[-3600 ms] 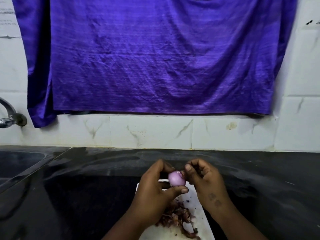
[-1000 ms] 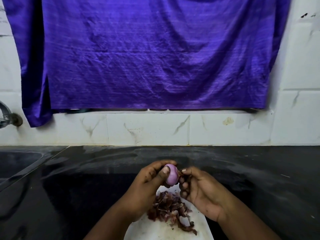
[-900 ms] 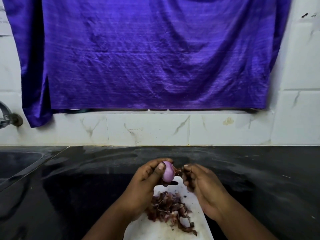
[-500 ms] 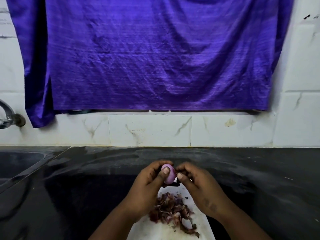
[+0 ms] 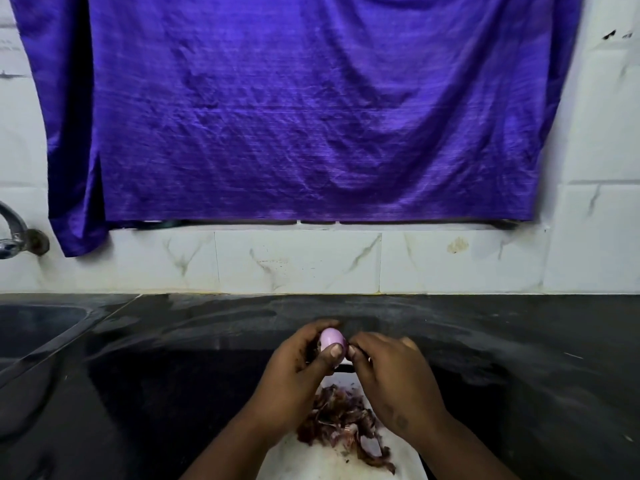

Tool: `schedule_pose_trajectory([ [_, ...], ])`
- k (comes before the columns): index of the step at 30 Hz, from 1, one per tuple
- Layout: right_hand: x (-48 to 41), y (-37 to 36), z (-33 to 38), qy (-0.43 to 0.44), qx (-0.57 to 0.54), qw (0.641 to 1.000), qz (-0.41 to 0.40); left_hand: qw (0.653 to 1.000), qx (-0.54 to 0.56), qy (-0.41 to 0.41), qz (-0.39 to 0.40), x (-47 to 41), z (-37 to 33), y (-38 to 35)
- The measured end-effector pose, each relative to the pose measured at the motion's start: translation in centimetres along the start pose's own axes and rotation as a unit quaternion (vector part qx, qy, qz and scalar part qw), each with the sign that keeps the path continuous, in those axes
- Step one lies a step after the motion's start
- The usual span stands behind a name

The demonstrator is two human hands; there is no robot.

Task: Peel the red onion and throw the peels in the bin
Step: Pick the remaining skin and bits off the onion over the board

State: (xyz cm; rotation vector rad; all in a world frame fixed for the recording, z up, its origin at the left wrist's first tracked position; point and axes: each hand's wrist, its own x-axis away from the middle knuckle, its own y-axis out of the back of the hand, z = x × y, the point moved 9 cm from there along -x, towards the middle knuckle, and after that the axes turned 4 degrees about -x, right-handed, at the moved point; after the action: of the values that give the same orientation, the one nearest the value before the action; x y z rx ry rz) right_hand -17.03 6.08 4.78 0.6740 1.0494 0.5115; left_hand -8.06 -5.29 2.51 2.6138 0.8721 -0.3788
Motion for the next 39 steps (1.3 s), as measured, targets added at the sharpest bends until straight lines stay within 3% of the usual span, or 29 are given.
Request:
schedule_pose_trajectory([
  [10,0.1,-1.3,0.2,-0.045,-0.054,0.997,-0.009,0.998,-0.047,-0.018,-0.037,0.2,-0.4,-0.1],
  [14,0.3,-1.0,-0.3,-0.053,-0.112,0.992,-0.034,0.998,-0.056,-0.010,-0.015,0.4,-0.4,-0.4],
  [19,0.3,-1.2,-0.5,-0.031,-0.154,0.988,-0.009,0.996,-0.087,-0.020,-0.014,0.6,-0.8,-0.5],
  [28,0.9,-2.6,2.9,0.047,-0.179,0.979,0.089,0.990,-0.067,0.015,-0.125,0.3,0.1,1.9],
  [34,0.8,-1.7,3.9,0.061,-0.225,0.969,0.078,0.990,-0.034,0.022,-0.132,-0.3,0.7,1.5],
  [39,0.8,-1.4,4.2,0.018,-0.306,0.951,0.044,0.985,-0.024,0.004,-0.172,-0.2,-0.1,1.6],
])
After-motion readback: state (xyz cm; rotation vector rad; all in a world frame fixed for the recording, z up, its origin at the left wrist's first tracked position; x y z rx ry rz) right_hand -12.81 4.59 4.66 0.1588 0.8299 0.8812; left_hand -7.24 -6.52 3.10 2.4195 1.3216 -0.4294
